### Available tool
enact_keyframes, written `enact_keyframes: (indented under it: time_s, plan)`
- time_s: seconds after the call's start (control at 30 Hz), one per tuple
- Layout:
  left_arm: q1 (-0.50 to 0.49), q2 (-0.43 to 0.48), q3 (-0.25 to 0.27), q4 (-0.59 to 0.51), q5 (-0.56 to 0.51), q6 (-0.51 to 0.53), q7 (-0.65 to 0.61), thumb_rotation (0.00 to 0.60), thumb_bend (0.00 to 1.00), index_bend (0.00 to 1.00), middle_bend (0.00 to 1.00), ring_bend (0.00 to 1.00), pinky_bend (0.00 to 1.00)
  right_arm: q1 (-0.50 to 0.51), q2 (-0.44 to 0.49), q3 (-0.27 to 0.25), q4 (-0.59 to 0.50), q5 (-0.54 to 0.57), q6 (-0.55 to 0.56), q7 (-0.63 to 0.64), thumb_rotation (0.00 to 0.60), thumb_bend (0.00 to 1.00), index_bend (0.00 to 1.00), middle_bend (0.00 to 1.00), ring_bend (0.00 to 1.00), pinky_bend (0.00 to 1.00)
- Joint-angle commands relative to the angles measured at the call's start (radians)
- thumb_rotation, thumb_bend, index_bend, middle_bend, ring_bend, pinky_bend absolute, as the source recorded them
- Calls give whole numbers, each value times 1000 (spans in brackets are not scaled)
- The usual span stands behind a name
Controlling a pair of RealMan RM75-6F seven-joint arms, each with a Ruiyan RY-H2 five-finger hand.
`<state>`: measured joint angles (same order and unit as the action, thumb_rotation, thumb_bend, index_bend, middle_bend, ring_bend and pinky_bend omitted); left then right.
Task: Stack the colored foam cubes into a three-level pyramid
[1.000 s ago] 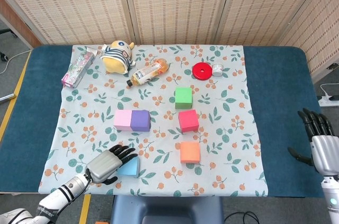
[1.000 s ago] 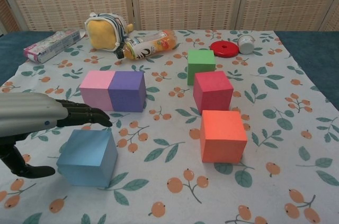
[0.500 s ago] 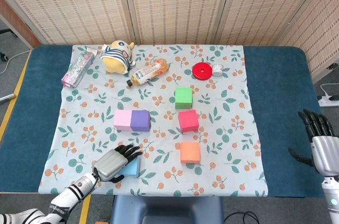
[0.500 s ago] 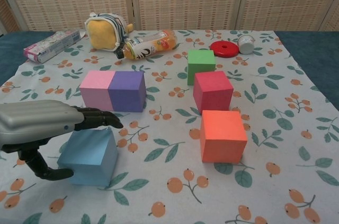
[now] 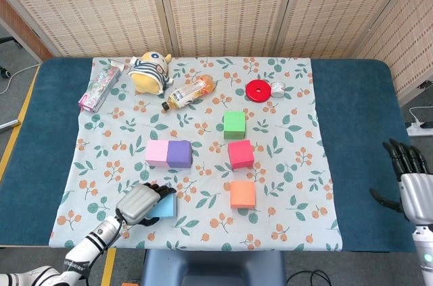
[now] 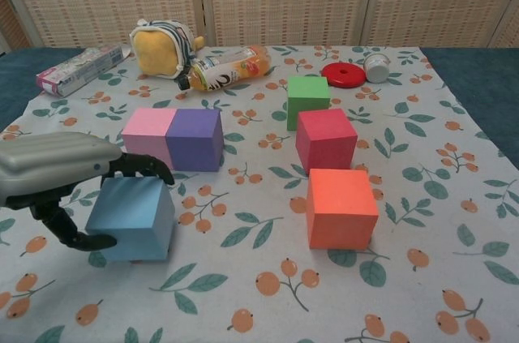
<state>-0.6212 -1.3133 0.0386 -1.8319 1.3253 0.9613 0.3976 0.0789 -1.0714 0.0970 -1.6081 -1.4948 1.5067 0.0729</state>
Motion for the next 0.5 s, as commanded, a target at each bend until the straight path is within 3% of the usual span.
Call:
enact_keyframes:
  time_s: [0.03, 0.5]
  plan:
    - [19, 32, -20, -5, 1, 37, -35, 600, 319, 312, 429, 460, 444, 2, 1, 0, 1, -1, -3, 2, 600, 48, 0, 20, 0, 0]
    - [84, 139, -64, 78, -182, 78, -107, 600, 321, 309, 410, 443, 368, 71, 13, 2, -5, -45, -82, 39, 600, 48, 0, 21, 0, 0]
